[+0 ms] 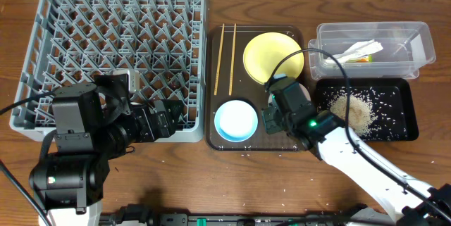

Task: Sort waste into correct bins and load items into the dishwasher
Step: 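Set the empty pink bowl back on the brown tray with the right gripper, then move the left gripper over the wooden chopsticks on the brown tray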

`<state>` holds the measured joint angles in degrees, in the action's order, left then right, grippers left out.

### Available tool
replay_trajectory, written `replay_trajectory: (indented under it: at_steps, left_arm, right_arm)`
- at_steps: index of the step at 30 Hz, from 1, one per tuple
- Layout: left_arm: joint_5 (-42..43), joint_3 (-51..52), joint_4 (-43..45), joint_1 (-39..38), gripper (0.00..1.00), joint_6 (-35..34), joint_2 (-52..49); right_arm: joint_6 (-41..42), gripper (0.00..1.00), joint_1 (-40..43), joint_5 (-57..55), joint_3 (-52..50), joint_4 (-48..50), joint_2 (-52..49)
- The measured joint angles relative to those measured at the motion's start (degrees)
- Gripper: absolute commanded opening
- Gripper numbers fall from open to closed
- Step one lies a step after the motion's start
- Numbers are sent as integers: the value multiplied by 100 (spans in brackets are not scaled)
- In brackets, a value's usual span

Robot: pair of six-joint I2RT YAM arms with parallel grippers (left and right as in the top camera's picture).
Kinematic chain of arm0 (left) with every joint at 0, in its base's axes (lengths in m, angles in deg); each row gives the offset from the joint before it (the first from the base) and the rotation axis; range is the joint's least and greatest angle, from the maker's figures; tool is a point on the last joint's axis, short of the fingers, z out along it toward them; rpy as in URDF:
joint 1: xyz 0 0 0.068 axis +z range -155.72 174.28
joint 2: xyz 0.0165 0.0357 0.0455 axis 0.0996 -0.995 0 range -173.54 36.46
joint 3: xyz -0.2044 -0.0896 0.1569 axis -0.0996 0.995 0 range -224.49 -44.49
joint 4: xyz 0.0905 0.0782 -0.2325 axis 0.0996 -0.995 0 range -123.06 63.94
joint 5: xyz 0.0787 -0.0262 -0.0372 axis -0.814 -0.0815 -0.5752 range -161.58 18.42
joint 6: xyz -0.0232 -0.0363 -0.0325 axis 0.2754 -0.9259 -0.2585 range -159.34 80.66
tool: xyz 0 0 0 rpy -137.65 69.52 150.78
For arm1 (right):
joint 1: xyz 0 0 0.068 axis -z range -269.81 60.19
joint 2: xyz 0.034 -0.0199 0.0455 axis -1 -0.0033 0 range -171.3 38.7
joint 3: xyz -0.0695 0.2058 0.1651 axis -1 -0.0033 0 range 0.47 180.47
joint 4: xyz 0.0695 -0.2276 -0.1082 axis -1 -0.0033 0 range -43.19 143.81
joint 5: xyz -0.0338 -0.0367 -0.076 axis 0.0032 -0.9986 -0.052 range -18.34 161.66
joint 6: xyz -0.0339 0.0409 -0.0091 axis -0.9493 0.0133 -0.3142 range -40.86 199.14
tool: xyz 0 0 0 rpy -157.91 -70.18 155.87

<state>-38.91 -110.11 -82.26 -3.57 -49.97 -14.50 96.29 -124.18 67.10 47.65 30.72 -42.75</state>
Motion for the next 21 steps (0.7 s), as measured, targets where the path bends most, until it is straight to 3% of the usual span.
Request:
replay_trajectory:
  at_steps: [2,3,4,5,7,14,17,21]
  left_arm:
    - [0,0,2,0,98,0,0]
    - [0,0,4,0,98,0,0]
    - [0,0,4,0,99,0,0]
    - [0,0,15,0,99,-4,0]
    - [7,0,118,0,100,-50,0]
    - [35,-2,428,-203,89,-337,-120]
    - [-109,-9,455,-599,89,-494,-428]
    - [-750,-11,494,-1650,79,-710,-1305]
  right_arm:
    - [-2,7,0,-81,0,-7,-127]
    - [-4,25,0,-83,0,-28,-188]
    - [-9,56,0,-101,0,-26,-229]
    - [-35,59,0,-114,0,-28,-229]
    - [-120,58,0,-52,79,-149,-229]
    - [-243,49,249,304,1416,-1303,-197]
    - [-236,42,643,752,2000,-1550,-162]
    - [-96,40,1436,1589,2363,-1696,-87]
